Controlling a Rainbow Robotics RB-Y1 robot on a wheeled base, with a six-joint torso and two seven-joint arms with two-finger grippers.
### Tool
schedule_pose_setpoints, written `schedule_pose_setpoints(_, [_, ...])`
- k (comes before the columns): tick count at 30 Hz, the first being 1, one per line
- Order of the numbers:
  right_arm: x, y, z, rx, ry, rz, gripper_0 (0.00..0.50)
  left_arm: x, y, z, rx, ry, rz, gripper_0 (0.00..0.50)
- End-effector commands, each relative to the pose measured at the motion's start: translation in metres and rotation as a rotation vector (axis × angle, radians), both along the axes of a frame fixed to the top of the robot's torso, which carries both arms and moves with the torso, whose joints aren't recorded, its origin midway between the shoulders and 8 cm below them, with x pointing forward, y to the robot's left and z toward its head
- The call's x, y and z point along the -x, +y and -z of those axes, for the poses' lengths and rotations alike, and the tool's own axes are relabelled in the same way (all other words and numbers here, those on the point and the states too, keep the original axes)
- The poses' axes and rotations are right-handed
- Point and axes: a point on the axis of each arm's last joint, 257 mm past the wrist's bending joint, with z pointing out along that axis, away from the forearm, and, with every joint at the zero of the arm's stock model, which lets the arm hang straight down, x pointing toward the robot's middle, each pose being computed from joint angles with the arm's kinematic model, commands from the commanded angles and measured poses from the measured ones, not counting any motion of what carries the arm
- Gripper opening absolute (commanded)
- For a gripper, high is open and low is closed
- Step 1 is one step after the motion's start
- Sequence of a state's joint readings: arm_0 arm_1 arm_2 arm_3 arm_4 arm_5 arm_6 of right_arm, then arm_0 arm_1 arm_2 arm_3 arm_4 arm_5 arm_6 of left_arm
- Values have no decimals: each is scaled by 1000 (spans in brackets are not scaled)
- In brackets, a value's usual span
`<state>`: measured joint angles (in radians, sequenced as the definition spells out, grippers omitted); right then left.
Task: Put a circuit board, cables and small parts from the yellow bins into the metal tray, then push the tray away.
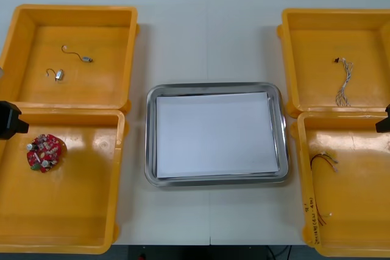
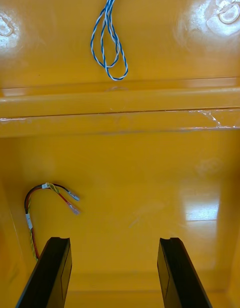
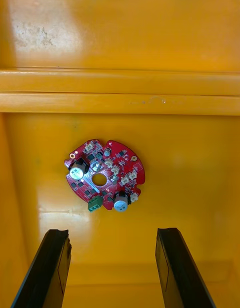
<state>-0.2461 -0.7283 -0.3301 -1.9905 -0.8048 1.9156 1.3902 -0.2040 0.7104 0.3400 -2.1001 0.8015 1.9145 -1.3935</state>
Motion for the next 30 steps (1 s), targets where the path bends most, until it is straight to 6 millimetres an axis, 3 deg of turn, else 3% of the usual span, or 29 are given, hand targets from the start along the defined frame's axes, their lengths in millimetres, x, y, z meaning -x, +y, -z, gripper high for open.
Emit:
schedule_pose_setpoints(1, [-5,-7,-15,51,-17,-36,500,0,6,-9,-57,-17,85,500])
schedule_pose_setpoints(30, [-5,-7,-15,51,-17,-36,500,0,6,-9,-57,-17,85,500])
